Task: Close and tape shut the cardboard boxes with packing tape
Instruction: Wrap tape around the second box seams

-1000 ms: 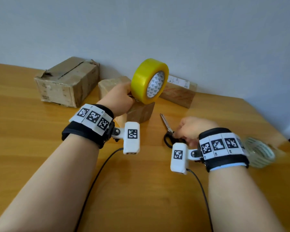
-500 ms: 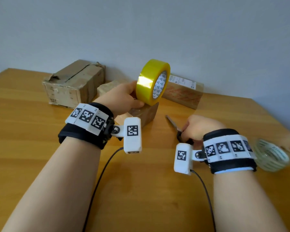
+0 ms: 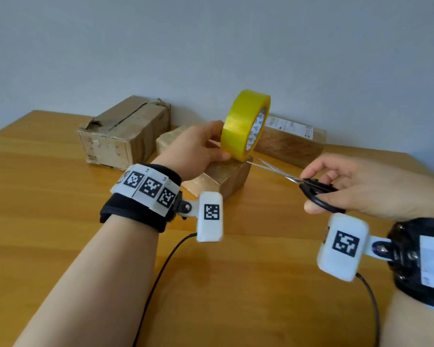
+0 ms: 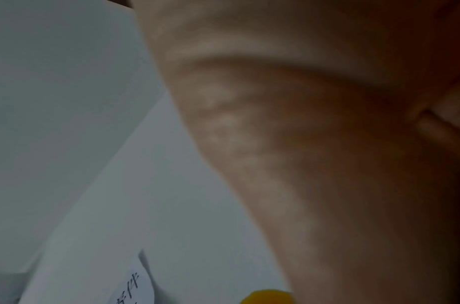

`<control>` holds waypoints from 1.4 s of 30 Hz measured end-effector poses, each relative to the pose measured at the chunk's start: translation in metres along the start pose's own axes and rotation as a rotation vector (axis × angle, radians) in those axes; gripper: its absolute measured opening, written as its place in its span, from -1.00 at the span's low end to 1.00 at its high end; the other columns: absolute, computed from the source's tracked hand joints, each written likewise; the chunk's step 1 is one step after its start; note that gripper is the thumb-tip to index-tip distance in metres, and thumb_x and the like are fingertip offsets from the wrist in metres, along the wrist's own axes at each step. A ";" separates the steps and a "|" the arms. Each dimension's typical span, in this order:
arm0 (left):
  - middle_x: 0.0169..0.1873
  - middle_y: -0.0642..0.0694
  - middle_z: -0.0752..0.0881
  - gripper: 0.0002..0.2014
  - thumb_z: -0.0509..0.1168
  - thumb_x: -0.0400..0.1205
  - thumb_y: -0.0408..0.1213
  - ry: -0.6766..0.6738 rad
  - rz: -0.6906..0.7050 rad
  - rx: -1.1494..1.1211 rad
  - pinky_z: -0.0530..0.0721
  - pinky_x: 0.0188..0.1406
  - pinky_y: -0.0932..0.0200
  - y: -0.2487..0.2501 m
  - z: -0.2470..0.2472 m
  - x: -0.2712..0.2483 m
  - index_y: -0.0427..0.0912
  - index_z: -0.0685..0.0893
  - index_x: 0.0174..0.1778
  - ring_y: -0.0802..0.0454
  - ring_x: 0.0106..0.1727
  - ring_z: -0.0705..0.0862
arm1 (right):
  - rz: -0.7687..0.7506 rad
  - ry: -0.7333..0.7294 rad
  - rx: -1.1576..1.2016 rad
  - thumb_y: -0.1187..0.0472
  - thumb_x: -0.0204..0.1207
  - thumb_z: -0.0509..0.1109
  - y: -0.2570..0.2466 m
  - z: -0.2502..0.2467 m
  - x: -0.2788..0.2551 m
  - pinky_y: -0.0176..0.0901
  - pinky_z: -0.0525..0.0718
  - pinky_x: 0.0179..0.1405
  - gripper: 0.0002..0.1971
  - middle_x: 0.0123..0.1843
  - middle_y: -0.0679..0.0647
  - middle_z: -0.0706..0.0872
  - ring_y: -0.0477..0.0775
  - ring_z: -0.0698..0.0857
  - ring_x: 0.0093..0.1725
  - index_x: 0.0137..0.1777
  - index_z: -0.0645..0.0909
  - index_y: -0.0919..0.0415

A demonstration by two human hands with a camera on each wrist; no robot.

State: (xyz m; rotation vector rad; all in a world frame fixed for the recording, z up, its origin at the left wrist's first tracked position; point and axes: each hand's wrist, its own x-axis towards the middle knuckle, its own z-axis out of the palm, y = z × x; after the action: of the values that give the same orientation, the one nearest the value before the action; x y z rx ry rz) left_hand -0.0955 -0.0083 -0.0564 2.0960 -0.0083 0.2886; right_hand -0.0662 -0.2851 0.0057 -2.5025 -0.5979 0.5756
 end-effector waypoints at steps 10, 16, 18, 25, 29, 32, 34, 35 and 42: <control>0.11 0.05 0.80 -0.63 0.40 0.63 -0.44 0.045 0.011 -0.163 0.82 0.01 0.06 -0.001 0.004 0.000 -0.04 0.68 0.33 0.04 -0.02 0.82 | -0.075 0.021 -0.098 -0.21 0.17 0.74 -0.003 0.017 0.025 -0.04 0.72 -0.04 -0.53 -0.15 -0.25 0.79 -0.15 0.79 -0.19 0.04 0.63 -0.36; 0.08 0.01 0.82 -0.62 0.37 0.63 -0.50 0.048 0.027 -0.212 0.82 0.02 0.09 -0.003 0.004 -0.001 -0.10 0.67 0.34 0.06 0.02 0.82 | -0.084 0.084 -0.119 -0.16 0.23 0.75 -0.001 0.019 0.033 0.11 0.78 0.07 -0.56 -0.12 -0.15 0.79 -0.07 0.80 -0.11 0.05 0.64 -0.34; 0.09 -0.01 0.82 -0.61 0.38 0.63 -0.50 0.053 0.031 -0.230 0.82 0.00 0.10 -0.003 0.003 -0.001 -0.11 0.67 0.35 0.05 0.01 0.82 | -0.065 0.096 -0.129 -0.19 0.19 0.74 0.005 0.011 0.026 0.13 0.77 0.10 -0.54 -0.09 -0.15 0.78 -0.06 0.79 -0.08 0.06 0.64 -0.34; 0.09 -0.05 0.82 -0.60 0.37 0.63 -0.52 0.063 0.027 -0.271 0.82 0.01 0.08 -0.005 0.004 0.000 -0.13 0.66 0.37 0.00 0.03 0.83 | -0.054 0.100 -0.134 -0.17 0.24 0.73 0.007 0.013 0.028 0.08 0.75 0.10 -0.54 -0.02 -0.14 0.76 -0.05 0.77 -0.03 0.09 0.62 -0.32; 0.09 -0.05 0.83 -0.60 0.37 0.62 -0.54 0.094 0.031 -0.300 0.80 0.01 0.17 -0.007 0.002 0.000 -0.15 0.67 0.36 0.03 0.05 0.82 | -0.075 0.132 -0.119 -0.14 0.27 0.74 0.008 0.013 0.031 -0.02 0.73 0.01 -0.55 -0.03 -0.16 0.76 -0.07 0.76 -0.04 0.11 0.63 -0.31; 0.09 -0.08 0.83 -0.60 0.38 0.62 -0.53 0.100 0.033 -0.314 0.79 0.14 -0.02 -0.008 0.001 0.000 -0.15 0.66 0.36 -0.02 0.09 0.82 | -0.109 0.157 -0.098 -0.09 0.30 0.74 0.009 0.011 0.030 -0.10 0.64 -0.10 -0.56 -0.05 -0.16 0.75 -0.09 0.74 -0.08 0.11 0.63 -0.30; 0.10 -0.09 0.83 -0.60 0.38 0.62 -0.53 0.095 0.033 -0.323 0.77 0.17 -0.10 -0.008 0.001 0.000 -0.16 0.66 0.36 -0.05 0.11 0.81 | -0.127 0.155 -0.101 -0.08 0.31 0.74 0.008 0.015 0.034 -0.13 0.61 -0.12 -0.56 -0.05 -0.18 0.74 -0.12 0.73 -0.09 0.11 0.63 -0.30; 0.10 -0.10 0.83 -0.61 0.38 0.62 -0.53 0.094 0.034 -0.326 0.77 0.18 -0.12 -0.008 0.001 0.000 -0.16 0.66 0.36 -0.06 0.11 0.81 | -0.136 0.152 -0.103 -0.08 0.31 0.73 0.007 0.017 0.038 -0.12 0.62 -0.11 -0.56 -0.04 -0.18 0.74 -0.13 0.73 -0.08 0.12 0.63 -0.30; 0.10 -0.13 0.83 -0.61 0.37 0.61 -0.58 0.091 0.048 -0.356 0.77 0.17 -0.03 -0.008 0.001 0.000 -0.22 0.65 0.35 -0.08 0.11 0.81 | -0.192 0.244 -0.115 0.01 0.36 0.72 0.007 0.029 0.055 -0.12 0.59 -0.11 -0.57 0.02 -0.17 0.69 -0.10 0.70 -0.05 0.16 0.64 -0.29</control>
State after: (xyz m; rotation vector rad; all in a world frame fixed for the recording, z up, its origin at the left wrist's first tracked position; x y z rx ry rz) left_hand -0.0944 -0.0054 -0.0634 1.7297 -0.0520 0.3823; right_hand -0.0344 -0.2517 -0.0363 -2.5317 -0.7826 0.1661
